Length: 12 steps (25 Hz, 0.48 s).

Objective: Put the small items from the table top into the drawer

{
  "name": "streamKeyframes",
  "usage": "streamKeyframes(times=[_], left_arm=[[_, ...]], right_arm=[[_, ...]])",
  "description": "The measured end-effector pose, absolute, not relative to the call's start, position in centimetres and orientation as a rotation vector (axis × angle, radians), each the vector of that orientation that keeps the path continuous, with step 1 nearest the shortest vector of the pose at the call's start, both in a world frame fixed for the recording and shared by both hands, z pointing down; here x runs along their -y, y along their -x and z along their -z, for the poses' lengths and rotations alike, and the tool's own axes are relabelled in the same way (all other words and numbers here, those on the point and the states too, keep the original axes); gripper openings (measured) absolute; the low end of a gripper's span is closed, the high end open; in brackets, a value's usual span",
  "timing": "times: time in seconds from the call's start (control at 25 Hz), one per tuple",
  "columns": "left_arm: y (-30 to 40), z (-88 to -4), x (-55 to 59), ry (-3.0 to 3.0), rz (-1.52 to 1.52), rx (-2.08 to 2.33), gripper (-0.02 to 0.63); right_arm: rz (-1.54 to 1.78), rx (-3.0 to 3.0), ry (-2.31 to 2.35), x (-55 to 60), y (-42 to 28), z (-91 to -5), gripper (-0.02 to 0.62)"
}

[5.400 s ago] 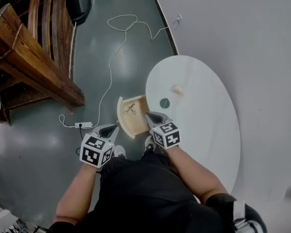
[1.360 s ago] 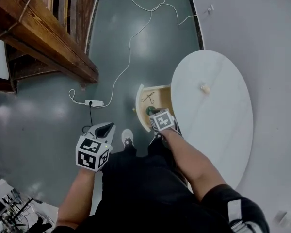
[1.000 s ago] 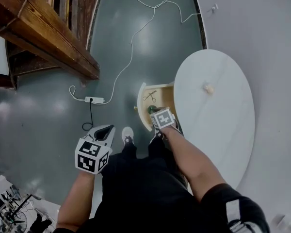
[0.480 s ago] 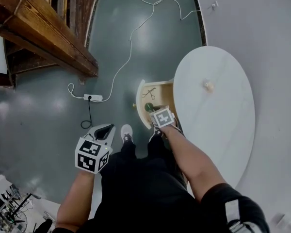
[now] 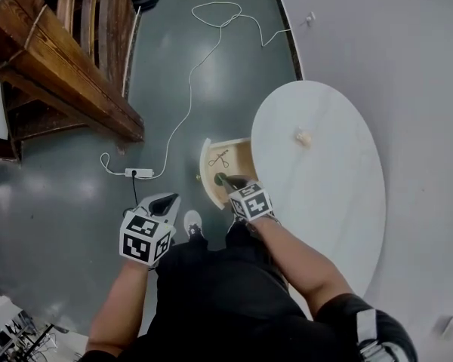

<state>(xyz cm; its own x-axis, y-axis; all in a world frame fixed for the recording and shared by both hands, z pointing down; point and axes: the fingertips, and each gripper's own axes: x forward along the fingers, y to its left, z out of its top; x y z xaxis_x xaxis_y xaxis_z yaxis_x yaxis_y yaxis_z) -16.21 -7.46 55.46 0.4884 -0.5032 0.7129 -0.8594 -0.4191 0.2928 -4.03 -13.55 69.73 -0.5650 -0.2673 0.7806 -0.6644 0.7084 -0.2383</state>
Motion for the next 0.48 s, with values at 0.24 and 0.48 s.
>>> streamKeyframes(times=[0.24, 0.48], left_arm=[[13.1, -53.5, 9.1, -2.179, -0.724, 1.072, 0.014], [9.3, -52.2, 10.2, -2.27, -0.748, 1.001, 0.014]], right_arm=[[-0.662, 2.29, -0.825, 14.4, 1.4, -63.0, 0.008], [-0.618, 2.359, -1.01, 16.5, -3.8, -57.6, 0.008]])
